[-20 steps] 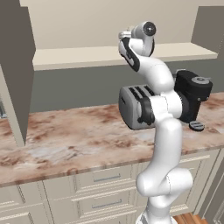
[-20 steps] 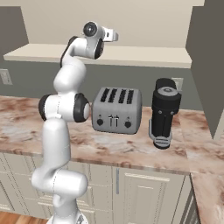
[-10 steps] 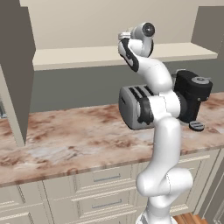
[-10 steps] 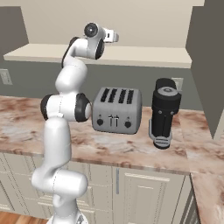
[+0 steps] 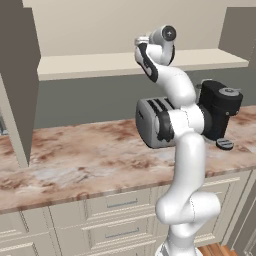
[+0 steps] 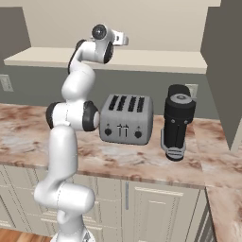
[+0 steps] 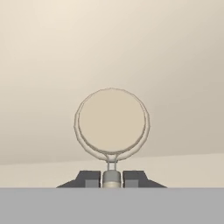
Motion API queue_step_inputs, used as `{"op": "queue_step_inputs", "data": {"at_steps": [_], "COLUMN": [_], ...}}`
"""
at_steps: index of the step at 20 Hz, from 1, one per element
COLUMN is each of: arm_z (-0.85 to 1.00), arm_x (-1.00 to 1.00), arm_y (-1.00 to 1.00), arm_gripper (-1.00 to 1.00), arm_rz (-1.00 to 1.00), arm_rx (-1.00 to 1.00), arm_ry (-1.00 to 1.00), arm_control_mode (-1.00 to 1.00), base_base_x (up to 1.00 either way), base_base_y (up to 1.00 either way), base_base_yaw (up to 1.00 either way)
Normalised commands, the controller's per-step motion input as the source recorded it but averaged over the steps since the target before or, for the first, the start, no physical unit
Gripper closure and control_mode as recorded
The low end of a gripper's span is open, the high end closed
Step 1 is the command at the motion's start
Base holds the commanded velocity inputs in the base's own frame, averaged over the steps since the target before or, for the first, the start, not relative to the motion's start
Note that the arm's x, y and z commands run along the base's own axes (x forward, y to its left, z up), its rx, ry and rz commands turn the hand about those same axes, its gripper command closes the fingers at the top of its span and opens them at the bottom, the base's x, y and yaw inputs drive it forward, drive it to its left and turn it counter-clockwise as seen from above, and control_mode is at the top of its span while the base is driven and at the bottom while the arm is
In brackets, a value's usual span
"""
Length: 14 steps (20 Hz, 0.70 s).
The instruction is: Pick up the bar soap and dish brush from the sink, and place them back in the cabinet, and close the cabinet doors.
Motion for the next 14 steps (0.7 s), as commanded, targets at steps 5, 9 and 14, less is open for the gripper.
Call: {"op": "queue_step_inputs", "data": {"at_steps": [5, 9, 14], "arm_z": [0.0, 0.0, 0.0], "arm_x": [0.0, 0.0, -0.03], "arm_y": [0.0, 0.0, 0.0], "arm_gripper": [-1.0, -1.0, -1.0], "arm_rz": [0.0, 0.0, 0.0], "arm_rx": [0.0, 0.0, 0.0], "arm_ry": [0.0, 0.0, 0.0], "arm_control_mode": [-1.0, -1.0, -1.0], "base_base_x": [0.0, 0.0, 0.0], "base_base_y": [0.0, 0.0, 0.0], "base_base_yaw": [0.0, 0.0, 0.0]}}
